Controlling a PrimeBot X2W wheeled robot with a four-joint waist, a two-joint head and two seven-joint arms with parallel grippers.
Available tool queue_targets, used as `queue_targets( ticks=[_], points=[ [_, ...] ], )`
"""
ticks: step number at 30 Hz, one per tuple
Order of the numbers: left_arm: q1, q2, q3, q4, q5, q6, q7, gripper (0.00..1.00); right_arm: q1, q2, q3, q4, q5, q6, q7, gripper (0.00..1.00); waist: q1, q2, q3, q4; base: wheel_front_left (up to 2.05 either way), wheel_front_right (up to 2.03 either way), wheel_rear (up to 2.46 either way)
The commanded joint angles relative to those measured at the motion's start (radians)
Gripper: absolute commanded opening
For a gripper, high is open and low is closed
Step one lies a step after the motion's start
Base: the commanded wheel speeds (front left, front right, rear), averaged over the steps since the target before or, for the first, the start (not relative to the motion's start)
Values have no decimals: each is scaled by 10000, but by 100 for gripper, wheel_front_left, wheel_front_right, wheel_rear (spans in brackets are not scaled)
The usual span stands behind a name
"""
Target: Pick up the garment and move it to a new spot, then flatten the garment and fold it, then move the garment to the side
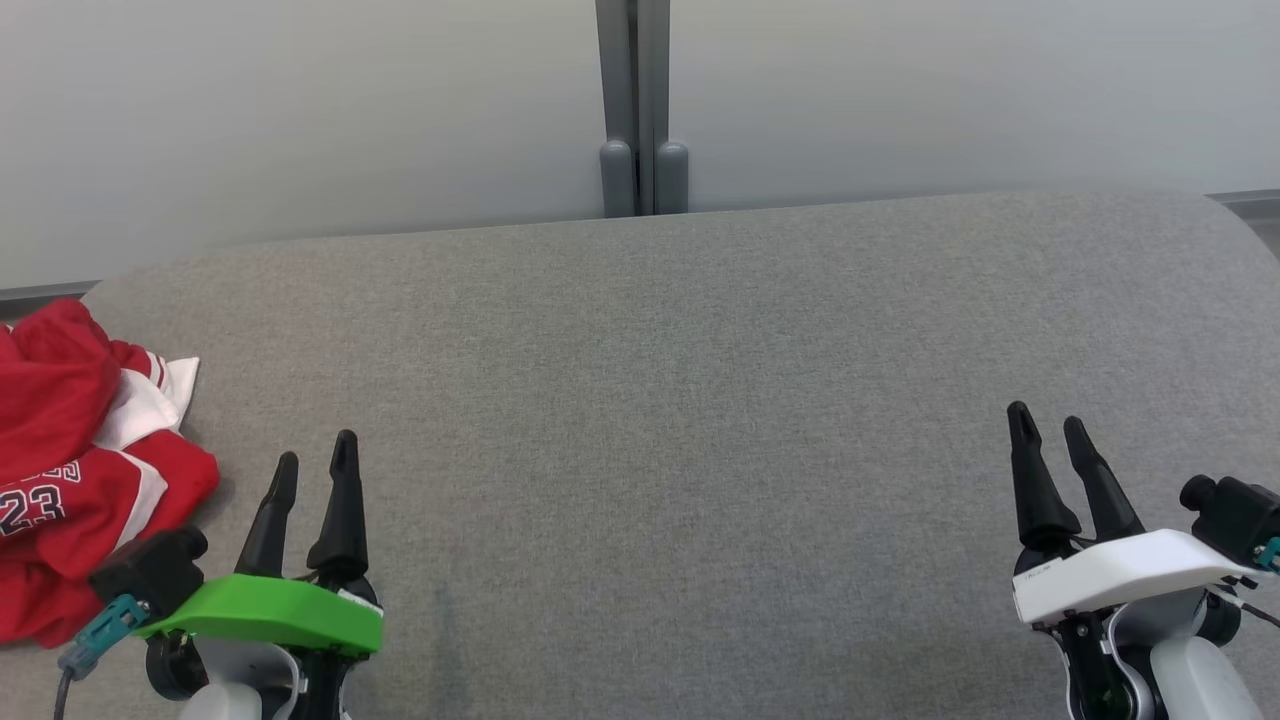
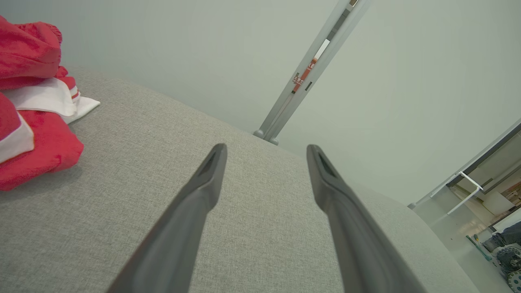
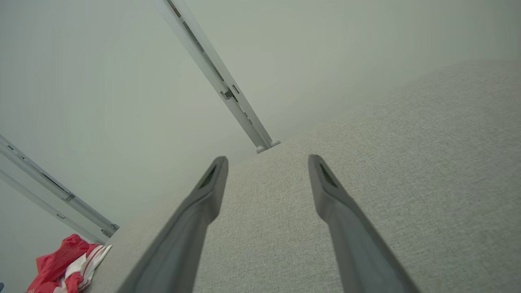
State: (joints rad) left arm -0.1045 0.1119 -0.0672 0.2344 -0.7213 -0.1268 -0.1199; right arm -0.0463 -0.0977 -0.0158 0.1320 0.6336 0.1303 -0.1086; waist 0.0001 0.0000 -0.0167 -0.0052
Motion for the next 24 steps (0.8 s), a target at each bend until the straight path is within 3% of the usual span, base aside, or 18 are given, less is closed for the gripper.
queue_targets(
  ticks=[1,24],
  points=[
    [-72,109,-32,-39,354,-10,-93,100,-15,-69,33,-87,-320,4,-108,100,0,0,-8,3,0,0,0],
    [-83,95,-256,421,2497,-31,-684,100,176,-10,186,-44,-2394,4,-402,100,-1,0,-133,-5,0,0,0]
  ],
)
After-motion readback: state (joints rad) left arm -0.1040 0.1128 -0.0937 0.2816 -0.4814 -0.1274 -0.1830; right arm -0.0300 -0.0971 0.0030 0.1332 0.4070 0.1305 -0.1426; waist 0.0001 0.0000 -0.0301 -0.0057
